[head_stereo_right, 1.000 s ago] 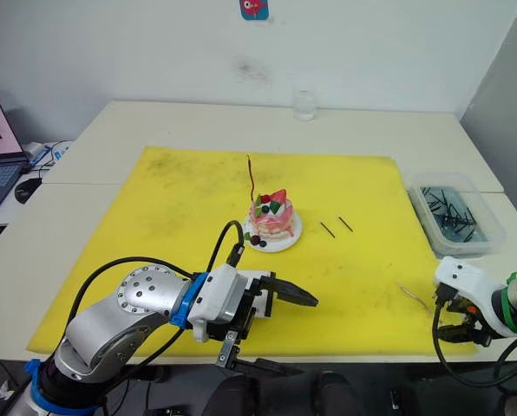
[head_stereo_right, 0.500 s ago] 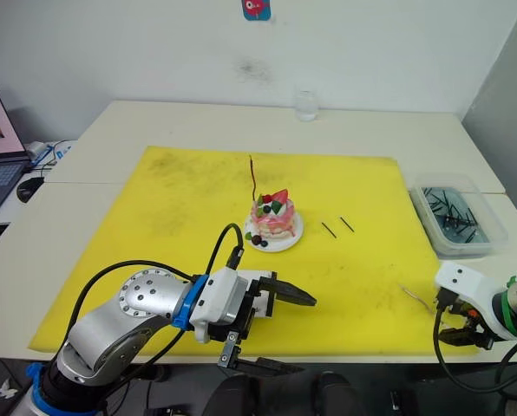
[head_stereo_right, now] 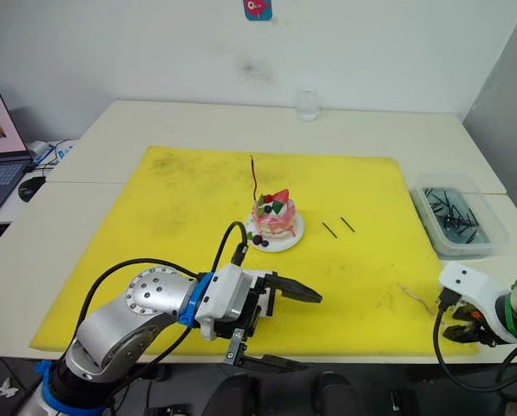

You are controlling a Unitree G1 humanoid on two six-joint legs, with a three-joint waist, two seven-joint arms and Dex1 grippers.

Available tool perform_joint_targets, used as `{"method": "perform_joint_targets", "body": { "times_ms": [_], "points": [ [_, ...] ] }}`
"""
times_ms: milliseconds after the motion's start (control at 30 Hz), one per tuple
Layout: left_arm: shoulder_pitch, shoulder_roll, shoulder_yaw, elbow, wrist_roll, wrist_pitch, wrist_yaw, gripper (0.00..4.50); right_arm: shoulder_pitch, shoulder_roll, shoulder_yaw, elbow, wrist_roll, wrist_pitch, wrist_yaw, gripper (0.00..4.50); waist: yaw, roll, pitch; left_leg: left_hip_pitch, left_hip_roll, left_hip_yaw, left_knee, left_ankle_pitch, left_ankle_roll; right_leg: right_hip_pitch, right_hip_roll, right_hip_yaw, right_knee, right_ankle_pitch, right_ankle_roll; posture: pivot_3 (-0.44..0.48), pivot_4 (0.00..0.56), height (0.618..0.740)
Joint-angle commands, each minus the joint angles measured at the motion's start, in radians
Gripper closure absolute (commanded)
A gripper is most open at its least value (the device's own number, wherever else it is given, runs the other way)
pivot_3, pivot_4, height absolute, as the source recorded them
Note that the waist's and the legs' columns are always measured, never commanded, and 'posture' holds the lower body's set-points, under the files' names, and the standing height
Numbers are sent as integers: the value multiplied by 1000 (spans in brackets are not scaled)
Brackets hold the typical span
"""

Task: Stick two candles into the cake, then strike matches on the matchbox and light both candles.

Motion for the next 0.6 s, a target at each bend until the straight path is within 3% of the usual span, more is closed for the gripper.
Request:
{"method": "perform_joint_targets", "body": {
  "times_ms": [33, 67, 100, 400, 500, 600],
  "points": [
    [-11, -2, 7, -16, -18, 5, 2, 0, 0, 9, -19, -34, 17, 18, -8, 4029, 0, 0, 0, 0, 0, 0, 0, 0, 0, 0, 0, 0, 0, 0, 0, 0, 150, 729],
    [-12, -3, 7, -16, -18, 7, 3, 0, 1, 10, -19, -36, 17, 19, -8, 4387, 0, 0, 0, 0, 0, 0, 0, 0, 0, 0, 0, 0, 0, 0, 0, 0, 150, 729],
    [-12, -4, 7, -16, -17, 8, 3, 0, 1, 10, -20, -36, 17, 19, -8, 4473, 0, 0, 0, 0, 0, 0, 0, 0, 0, 0, 0, 0, 0, 0, 0, 0, 150, 729],
    [2, 9, 43, -24, -38, 35, 20, 0, -59, -14, -87, 15, 65, 32, 49, 4473, -1, 0, 0, 0, 0, 0, 0, 0, 0, 0, 0, 0, 0, 0, 0, 0, 150, 729],
    [25, 20, 97, -37, -81, 69, 54, 0, -138, -1, -136, 26, 125, 64, 72, 4473, -4, 0, 0, 0, 0, 0, 0, 0, 0, 0, 0, 0, 0, 0, 0, 0, 150, 729],
    [57, 38, 173, -52, -132, 119, 111, 0, -290, 91, -176, 21, 216, 103, 41, 4473, -6, 0, 0, 1, 1, -1, 0, 0, 0, 0, 0, -1, 1, 0, 0, 0, 150, 729]
  ]
}}
